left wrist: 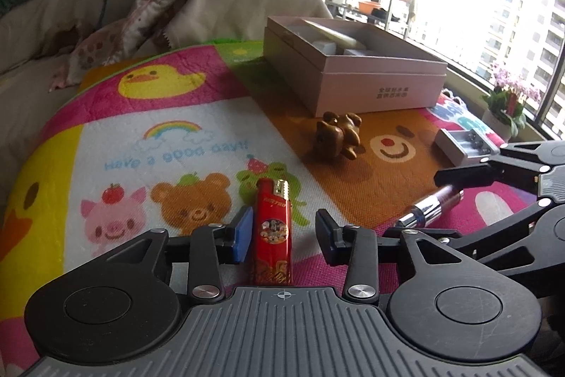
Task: Organize rigid objects
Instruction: 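Grasp the red lipstick with the right gripper while the left gripper holds the lighter, then carry the lighter and lipstick over the pink box and open both grippers, then grasp the brown wooden toy dog with the left gripper and lift it, then grasp the white battery charger with the right gripper while the left gripper holds the toy dog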
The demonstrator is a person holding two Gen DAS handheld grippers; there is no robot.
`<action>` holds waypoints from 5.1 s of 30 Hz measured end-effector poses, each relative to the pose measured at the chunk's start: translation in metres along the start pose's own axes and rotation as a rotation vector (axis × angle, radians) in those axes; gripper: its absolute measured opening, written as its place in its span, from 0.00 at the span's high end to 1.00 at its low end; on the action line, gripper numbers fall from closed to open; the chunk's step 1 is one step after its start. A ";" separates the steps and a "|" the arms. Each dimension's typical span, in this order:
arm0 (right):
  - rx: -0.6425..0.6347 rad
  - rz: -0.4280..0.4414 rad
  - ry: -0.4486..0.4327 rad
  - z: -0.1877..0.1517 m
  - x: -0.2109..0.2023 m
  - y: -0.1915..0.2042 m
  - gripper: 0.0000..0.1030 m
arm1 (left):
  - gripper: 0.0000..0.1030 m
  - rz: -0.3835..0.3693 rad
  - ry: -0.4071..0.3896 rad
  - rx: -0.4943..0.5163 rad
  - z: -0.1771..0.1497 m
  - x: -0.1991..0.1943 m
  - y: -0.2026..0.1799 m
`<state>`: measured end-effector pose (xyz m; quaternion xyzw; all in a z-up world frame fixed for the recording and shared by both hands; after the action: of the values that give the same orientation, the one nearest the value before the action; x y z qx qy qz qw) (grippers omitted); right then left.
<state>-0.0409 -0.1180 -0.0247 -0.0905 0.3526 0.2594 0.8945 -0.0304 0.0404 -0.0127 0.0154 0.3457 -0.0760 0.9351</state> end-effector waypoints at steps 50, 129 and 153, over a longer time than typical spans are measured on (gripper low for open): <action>0.282 -0.262 -0.091 -0.022 -0.028 -0.168 0.15 | 0.73 -0.194 -0.093 -0.328 0.060 0.031 0.030; 0.035 -0.356 -0.047 -0.027 -0.041 -0.123 0.00 | 0.66 -0.237 0.032 -0.132 0.016 0.026 -0.031; 0.300 -0.210 0.032 0.010 0.021 -0.083 0.00 | 0.66 -0.176 -0.028 -0.026 0.008 0.021 -0.045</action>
<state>0.0218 -0.1760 -0.0331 0.0033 0.3903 0.1076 0.9144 -0.0168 -0.0070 -0.0192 -0.0283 0.3334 -0.1537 0.9297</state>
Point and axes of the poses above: each gripper's, at about its wrist camera, not at the fingertips, and x roughly the way its jaws point, y to its left, z to its top, the point moved 3 cm from there along x, roughly the way its jaws point, and after that the axes turned 2 degrees about z, right-handed, at the moved point
